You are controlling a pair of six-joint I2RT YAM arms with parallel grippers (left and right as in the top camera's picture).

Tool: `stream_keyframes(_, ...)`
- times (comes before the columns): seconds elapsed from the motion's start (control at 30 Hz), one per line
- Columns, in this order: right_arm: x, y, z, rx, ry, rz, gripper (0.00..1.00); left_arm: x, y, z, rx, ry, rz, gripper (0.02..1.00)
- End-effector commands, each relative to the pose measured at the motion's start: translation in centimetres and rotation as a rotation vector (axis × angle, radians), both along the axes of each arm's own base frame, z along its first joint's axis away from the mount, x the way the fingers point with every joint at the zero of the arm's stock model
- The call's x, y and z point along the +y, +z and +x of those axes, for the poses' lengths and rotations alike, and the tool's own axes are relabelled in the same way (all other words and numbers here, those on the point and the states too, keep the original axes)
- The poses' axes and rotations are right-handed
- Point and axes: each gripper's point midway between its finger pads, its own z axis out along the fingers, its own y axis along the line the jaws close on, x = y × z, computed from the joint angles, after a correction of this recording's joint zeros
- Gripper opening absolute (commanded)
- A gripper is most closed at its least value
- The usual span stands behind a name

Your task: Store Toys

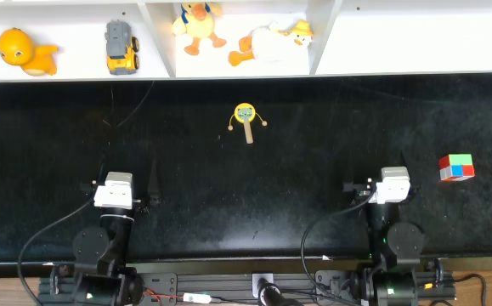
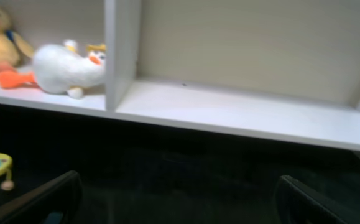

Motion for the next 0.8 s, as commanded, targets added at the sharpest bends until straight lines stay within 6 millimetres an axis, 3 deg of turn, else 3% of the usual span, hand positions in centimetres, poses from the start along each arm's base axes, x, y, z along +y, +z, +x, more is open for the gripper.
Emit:
stream_keyframes(0.03, -0.1, 1.8, 0.6, 0.125, -0.031, 0.096, 0.993, -0.1, 0.1, 0.0, -0.012, -0.008, 0.012, 0.996)
stream_keyframes(0.2, 1.8, 2.2, 1.5, 0.442, -0.006, 0.133, 0.996, -0.1, 0.1, 0.0, -0.012, -0.008, 0.013, 0.996)
stream_keyframes(0.43, 4.3, 1.3, 2.3, 0.816, -0.158, 0.206, 0.996, -0.1, 0.1, 0.0, -0.012, -0.008, 0.013, 0.998)
stream_keyframes(0.57, 8.7, 0.2, 4.3, 0.877, -0.14, 0.211, 0.996, -0.1, 0.1, 0.0, -0.012, -0.008, 0.012, 0.996)
stream_keyframes(0.8, 16.8, -3.4, 6.8, 0.923, -0.036, 0.195, 0.996, -0.1, 0.1, 0.0, -0.012, -0.008, 0.013, 0.998)
